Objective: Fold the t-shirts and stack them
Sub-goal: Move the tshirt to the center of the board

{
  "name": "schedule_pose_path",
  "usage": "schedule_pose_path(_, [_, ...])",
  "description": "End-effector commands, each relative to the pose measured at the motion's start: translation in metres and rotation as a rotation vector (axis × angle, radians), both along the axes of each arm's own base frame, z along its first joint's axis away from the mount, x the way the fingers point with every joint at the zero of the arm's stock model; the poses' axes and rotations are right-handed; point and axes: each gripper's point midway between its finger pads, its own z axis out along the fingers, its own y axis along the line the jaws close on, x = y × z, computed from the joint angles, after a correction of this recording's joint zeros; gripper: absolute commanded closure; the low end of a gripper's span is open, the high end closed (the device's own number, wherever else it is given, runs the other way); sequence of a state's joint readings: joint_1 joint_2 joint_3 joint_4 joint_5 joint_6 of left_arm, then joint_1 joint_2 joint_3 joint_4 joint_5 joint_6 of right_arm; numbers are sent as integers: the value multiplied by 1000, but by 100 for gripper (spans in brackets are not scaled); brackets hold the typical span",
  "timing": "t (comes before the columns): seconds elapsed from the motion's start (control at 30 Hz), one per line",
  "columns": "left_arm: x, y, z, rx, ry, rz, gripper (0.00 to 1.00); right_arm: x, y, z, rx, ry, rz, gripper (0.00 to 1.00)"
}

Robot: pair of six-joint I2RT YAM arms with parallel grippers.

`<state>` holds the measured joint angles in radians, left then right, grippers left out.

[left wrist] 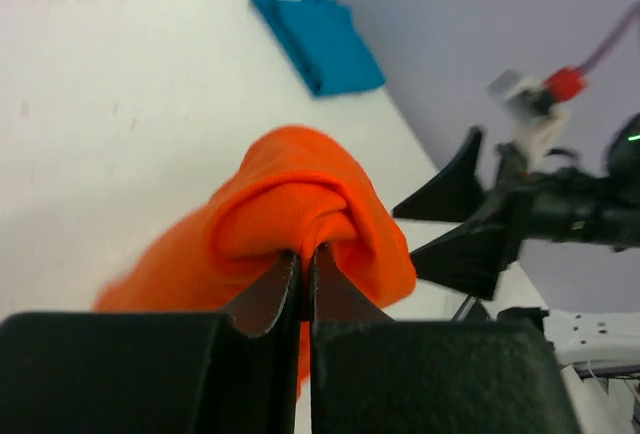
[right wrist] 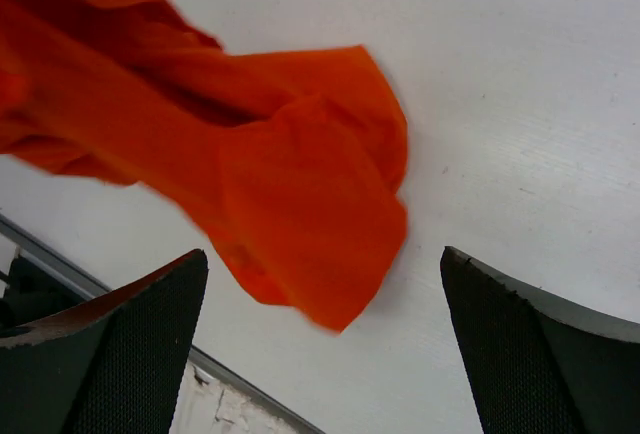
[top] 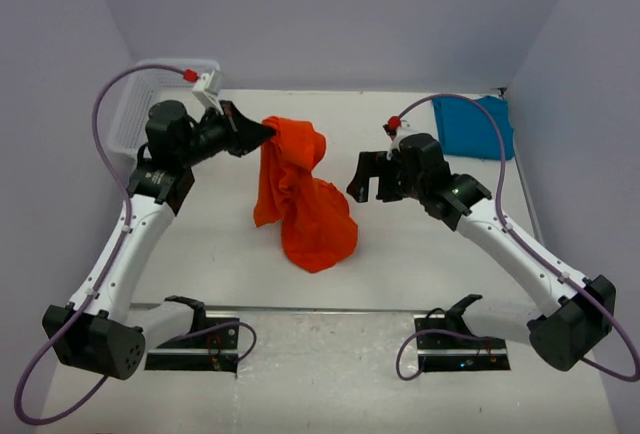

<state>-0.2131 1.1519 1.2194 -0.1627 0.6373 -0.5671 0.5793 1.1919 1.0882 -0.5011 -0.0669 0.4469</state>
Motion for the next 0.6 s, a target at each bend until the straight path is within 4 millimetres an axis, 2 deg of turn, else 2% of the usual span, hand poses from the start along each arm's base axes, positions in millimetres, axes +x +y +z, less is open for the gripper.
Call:
schedule_pose_path(0.0, [9,14,-70,39,114,124,100,-13,9,-7,24,34,44,1])
schedule_pose_path(0.03, [11,17,-88,53,140,138,100,-17,12,-11,28,50,56,1])
schedule_pose_path(0.07, [12,20,-118,79,186,162,100,-24,17,-17,30,64,79,1])
schedule_pose_path(0.1, [13,22,-128,107,186,164,100,-28,15,-31,10,80,75,1])
schedule_pose_path(0.17, [18,31,-144,156,179,216,100,-35,13,-46,-9,99,67,1])
schedule_pose_path(0.27, [22,36,-149,200,179,237,100,-45,4,-84,-41,158,45,1])
schedule_pose_path(0.37, [22,32,-145,188,174,213,100,-38,4,-108,-67,195,7,1])
schedule_pose_path(0.4, [22,32,-145,185,176,215,100,-34,7,-103,-55,179,7,1])
schedule_pose_path(0.43, [20,30,-143,178,174,203,100,-32,9,-117,-82,214,5,2])
schedule_pose_path(0.47, [19,30,-141,173,171,198,100,-24,14,-114,-84,209,0,4])
schedule_pose_path(0.57, [12,28,-135,162,156,181,100,-8,23,-124,-110,225,-1,7])
